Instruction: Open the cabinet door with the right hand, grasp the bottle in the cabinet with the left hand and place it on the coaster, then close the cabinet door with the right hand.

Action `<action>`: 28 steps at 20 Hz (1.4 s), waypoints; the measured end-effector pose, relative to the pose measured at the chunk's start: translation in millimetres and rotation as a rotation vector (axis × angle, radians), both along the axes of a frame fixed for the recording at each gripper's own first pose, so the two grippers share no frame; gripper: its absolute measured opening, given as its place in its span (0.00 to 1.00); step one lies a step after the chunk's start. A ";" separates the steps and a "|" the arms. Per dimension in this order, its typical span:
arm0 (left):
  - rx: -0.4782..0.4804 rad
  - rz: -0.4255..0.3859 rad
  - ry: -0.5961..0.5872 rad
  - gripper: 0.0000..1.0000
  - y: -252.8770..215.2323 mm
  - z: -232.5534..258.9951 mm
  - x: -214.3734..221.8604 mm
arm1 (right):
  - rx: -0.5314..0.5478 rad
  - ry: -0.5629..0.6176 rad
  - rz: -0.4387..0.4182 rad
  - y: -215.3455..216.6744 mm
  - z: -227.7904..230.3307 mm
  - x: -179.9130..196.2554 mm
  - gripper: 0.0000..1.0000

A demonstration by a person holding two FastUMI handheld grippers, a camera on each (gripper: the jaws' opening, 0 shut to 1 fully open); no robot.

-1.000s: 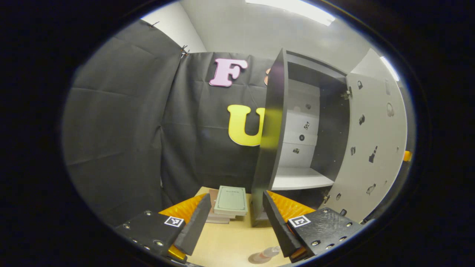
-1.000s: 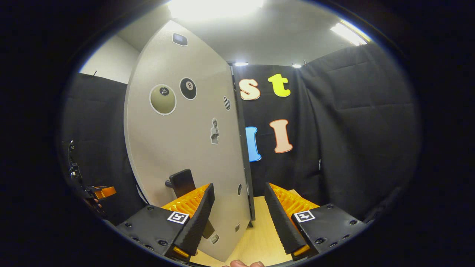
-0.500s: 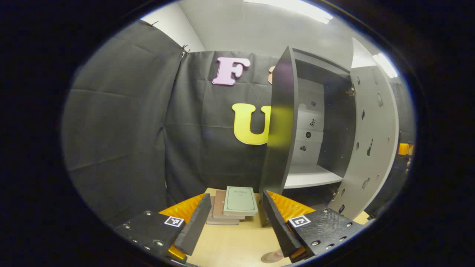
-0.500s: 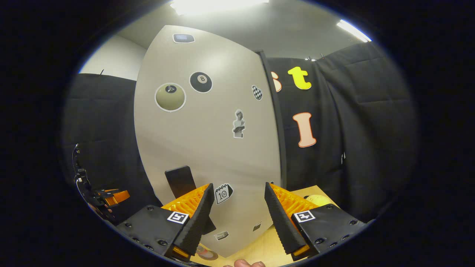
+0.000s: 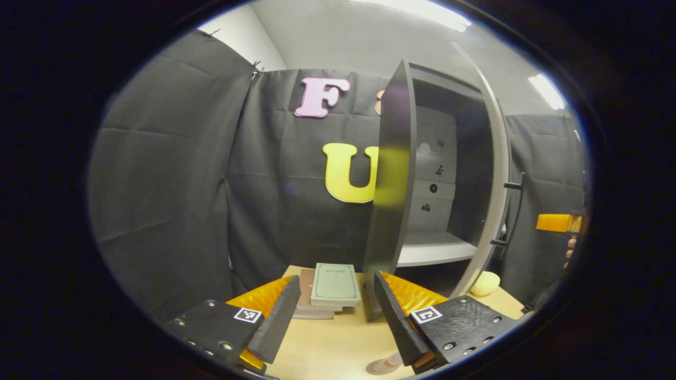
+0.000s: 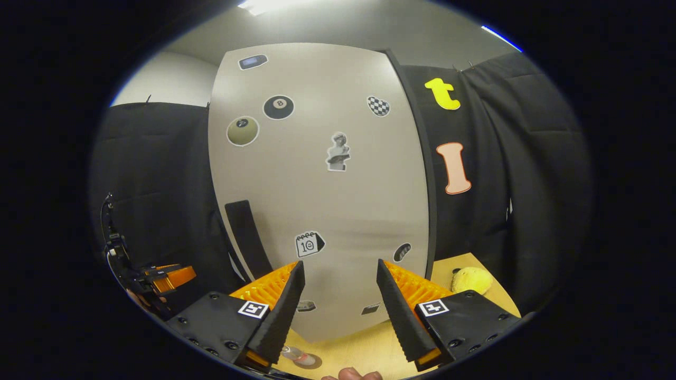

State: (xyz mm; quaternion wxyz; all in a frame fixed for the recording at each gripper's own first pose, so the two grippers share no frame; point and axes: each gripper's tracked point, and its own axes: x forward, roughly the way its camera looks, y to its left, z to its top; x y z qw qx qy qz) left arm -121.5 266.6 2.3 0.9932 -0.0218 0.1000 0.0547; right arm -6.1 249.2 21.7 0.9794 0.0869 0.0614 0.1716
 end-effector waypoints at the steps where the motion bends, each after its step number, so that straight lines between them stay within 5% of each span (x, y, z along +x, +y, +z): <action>1: 0.002 -0.001 -0.003 0.88 -6.2 2.3 -0.1 | -0.006 0.000 -0.008 -8.3 -3.4 -0.1 0.87; 9: -0.026 0.027 -0.078 0.88 -73.7 28.7 -2.6 | -0.019 -0.026 -0.007 -80.2 -3.0 4.1 0.88; 10: -0.024 0.030 -0.086 0.84 -82.2 33.7 -4.4 | -0.017 -0.028 -0.004 -90.6 -4.5 2.8 0.80; 13: 0.030 0.042 -0.098 0.86 -106.1 44.5 -7.9 | -0.002 -0.037 0.014 -116.8 -7.4 -0.3 0.87; 16: 0.064 0.074 -0.114 0.86 -132.2 48.0 -11.7 | 0.005 -0.059 0.023 -135.6 -8.0 6.3 0.80; 19: -0.007 0.069 -0.109 0.84 -175.3 32.2 -8.9 | 0.011 -0.104 0.028 -149.1 -0.9 13.1 0.87; 28: 0.008 0.087 -0.108 0.86 -209.6 39.3 1.4 | -0.013 -0.144 0.045 -153.4 4.2 22.4 0.88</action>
